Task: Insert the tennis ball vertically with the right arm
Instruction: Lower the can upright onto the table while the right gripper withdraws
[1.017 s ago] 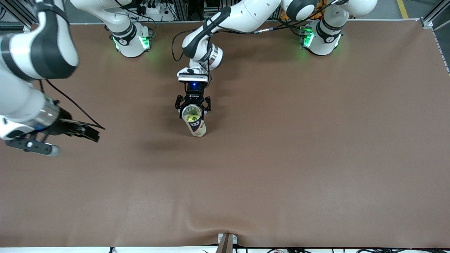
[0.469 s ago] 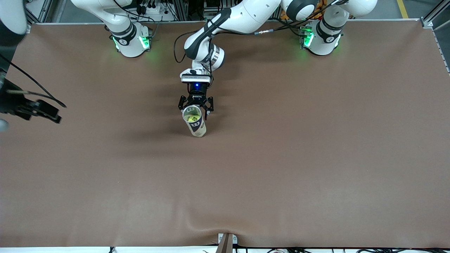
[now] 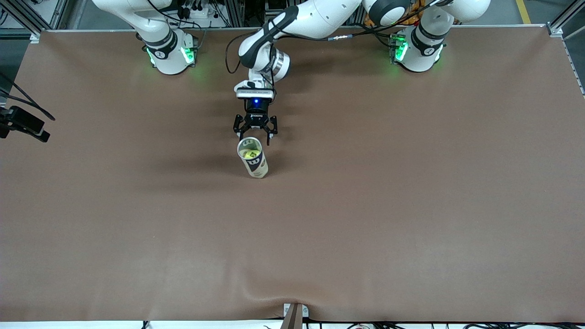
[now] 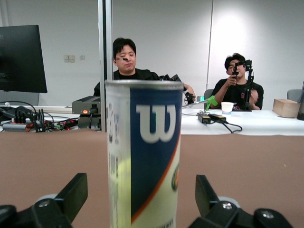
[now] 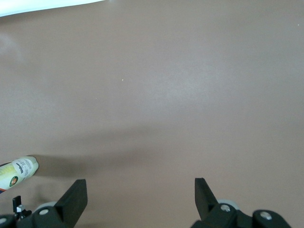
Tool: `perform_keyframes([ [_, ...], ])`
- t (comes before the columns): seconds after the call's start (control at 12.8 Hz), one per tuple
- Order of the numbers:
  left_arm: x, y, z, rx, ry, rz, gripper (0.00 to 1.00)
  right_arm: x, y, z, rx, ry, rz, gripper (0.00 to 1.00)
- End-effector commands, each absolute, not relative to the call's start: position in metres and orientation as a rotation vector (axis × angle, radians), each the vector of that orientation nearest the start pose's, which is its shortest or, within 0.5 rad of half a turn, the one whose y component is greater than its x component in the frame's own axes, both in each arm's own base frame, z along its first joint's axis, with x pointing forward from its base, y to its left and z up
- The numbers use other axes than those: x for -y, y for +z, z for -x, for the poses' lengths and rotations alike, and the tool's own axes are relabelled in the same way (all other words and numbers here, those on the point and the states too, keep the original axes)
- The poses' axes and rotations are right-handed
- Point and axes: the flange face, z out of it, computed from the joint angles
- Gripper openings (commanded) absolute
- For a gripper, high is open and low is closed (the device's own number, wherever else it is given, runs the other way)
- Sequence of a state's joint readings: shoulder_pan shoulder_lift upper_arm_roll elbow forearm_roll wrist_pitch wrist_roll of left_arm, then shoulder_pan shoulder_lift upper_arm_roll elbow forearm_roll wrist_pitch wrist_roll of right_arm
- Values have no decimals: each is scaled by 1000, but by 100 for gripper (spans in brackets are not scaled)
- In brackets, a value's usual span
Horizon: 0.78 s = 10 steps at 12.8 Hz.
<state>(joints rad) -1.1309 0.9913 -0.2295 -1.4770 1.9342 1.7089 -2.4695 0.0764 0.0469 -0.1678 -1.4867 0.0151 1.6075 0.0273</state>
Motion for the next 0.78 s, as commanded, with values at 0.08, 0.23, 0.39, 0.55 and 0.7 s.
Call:
perform_keyframes([
  [0.08, 658, 121, -228, 24, -2120, 2386, 100, 48, 642, -568, -147, -116, 3143, 100],
  [0.23, 664, 126, -203, 57, -2052, 2438, 100, 48, 643, -568, -10, -125, 3150, 100],
  [0.39, 669, 128, -181, 66, -2001, 2469, 100, 51, 645, -569, 85, -134, 3155, 100],
  [0.55, 673, 132, -164, 90, -1958, 2502, 100, 50, 652, -570, 85, -156, 3154, 100],
  [0.7, 677, 139, -149, 108, -1907, 2532, 100, 47, 657, -570, 93, -168, 3158, 100],
])
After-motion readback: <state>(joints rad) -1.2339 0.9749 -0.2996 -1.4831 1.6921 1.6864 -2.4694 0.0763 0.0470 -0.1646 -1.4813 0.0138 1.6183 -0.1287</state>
